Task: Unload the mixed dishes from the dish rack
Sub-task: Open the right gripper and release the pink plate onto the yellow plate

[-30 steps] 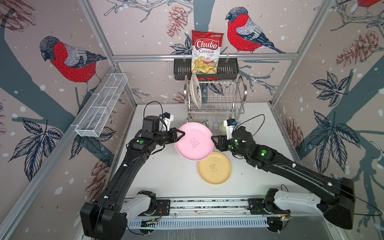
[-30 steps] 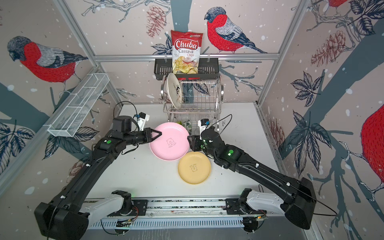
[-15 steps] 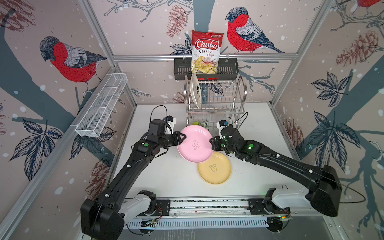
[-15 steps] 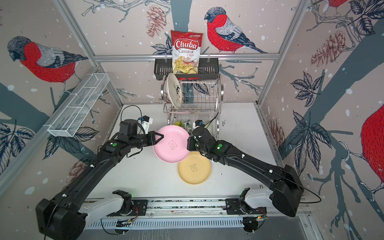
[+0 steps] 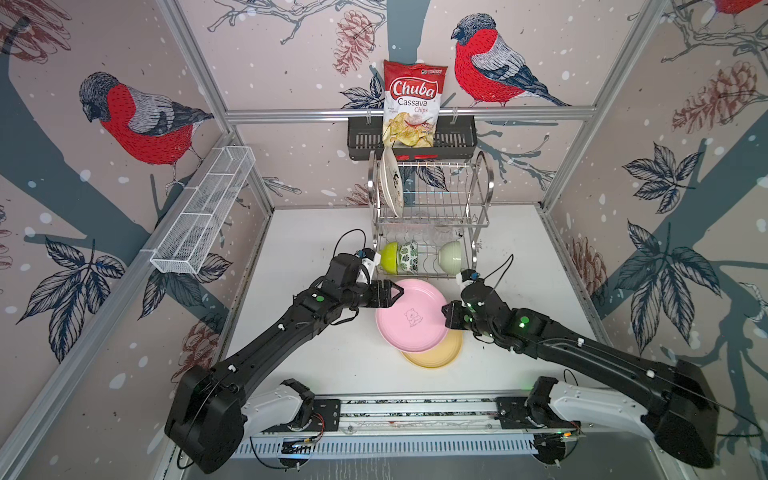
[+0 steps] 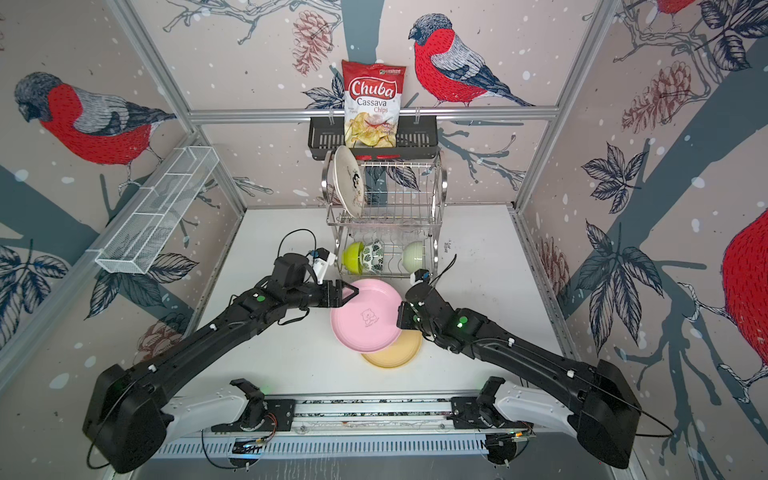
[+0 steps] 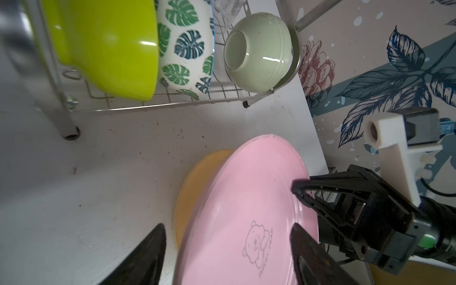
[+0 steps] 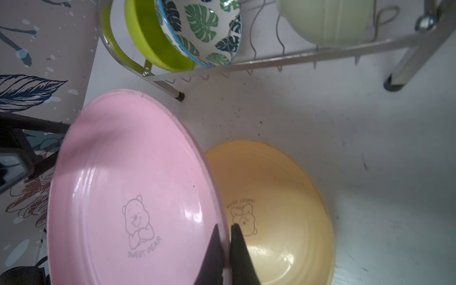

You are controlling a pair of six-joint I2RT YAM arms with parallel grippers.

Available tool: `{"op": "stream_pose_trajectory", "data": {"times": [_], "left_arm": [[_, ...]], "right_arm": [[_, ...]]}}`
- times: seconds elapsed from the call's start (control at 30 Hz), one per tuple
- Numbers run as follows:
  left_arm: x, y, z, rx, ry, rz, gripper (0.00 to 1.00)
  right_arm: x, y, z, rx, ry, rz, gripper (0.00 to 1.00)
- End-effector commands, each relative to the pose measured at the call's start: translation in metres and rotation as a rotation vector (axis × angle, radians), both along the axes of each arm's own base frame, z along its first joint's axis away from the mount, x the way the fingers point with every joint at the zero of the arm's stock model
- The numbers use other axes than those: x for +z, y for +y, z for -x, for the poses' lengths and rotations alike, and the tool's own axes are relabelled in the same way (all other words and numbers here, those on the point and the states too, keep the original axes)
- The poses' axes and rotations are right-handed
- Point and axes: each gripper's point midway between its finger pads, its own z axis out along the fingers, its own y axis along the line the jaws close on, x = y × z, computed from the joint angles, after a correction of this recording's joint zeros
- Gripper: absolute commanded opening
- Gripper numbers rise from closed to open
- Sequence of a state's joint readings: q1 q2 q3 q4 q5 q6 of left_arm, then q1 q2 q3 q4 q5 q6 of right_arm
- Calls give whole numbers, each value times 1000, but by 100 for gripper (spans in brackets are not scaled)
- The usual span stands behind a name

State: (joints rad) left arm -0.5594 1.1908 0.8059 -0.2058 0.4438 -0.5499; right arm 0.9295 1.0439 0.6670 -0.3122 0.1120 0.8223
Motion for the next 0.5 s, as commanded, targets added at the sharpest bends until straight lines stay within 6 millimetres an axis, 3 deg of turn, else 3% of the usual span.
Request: {"op": "stream_pose_trajectory", "data": {"times": [0.0, 0.47], "left_arm": [[7, -11, -9, -8, -49, 14, 78], [-20, -21, -8, -11, 2, -43, 78]], "right_arm": [[-8, -12, 0, -81, 13, -25, 0], [-57, -52, 10, -174, 57, 120, 0]]}}
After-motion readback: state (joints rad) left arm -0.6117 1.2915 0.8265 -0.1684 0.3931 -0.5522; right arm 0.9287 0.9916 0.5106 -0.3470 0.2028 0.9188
